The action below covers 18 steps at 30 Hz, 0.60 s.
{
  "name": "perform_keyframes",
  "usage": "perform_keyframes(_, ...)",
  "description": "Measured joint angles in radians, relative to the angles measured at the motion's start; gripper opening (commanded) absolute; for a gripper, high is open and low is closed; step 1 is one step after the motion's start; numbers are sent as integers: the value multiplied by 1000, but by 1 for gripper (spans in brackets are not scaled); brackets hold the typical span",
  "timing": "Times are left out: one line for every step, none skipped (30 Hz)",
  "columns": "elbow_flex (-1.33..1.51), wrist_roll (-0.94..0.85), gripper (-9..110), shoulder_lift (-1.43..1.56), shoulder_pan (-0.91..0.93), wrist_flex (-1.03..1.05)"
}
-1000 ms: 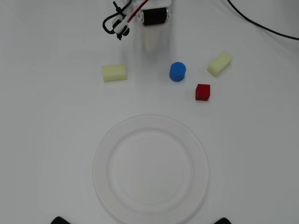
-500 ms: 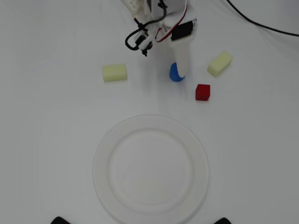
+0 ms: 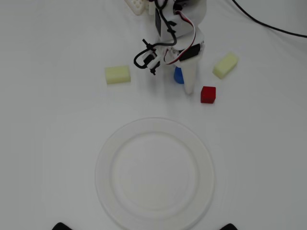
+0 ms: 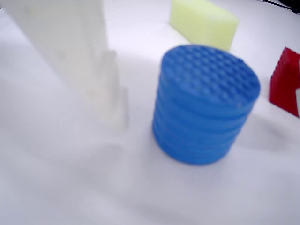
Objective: Grasp a blue block and put it in the dish.
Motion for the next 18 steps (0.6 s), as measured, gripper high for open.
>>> perform_keyframes(0,5,30,-9,-2,-5)
perform_keyframes(0,8,29,-18,0,-8)
perform_keyframes(0,12,29,-21,0,-11)
perform_keyframes(0,12,28,-23,0,-11)
perform_keyframes(0,12,27,-25,-3,-11)
perform_keyframes(0,11,25,-26,-8,-11)
perform_keyframes(0,11,23,-28,-11,-12)
perform_keyframes(0,11,20,-28,-11,-12)
perform_keyframes(0,11,16,-28,-11,-12)
perform_keyframes(0,11,11,-28,-11,-12)
perform_keyframes(0,12,6,-28,-9,-15)
perform_keyframes(0,18,2,-28,-9,-18)
perform_keyframes(0,29,0,-28,-9,-18)
perform_keyframes(0,35,0,-28,-9,-18)
perform_keyframes(0,41,0,-28,-9,-18)
perform_keyframes(0,46,0,-28,-9,-18)
perform_keyframes(0,48,0,-28,-9,-18)
perform_keyframes(0,49,0,-25,-9,-18)
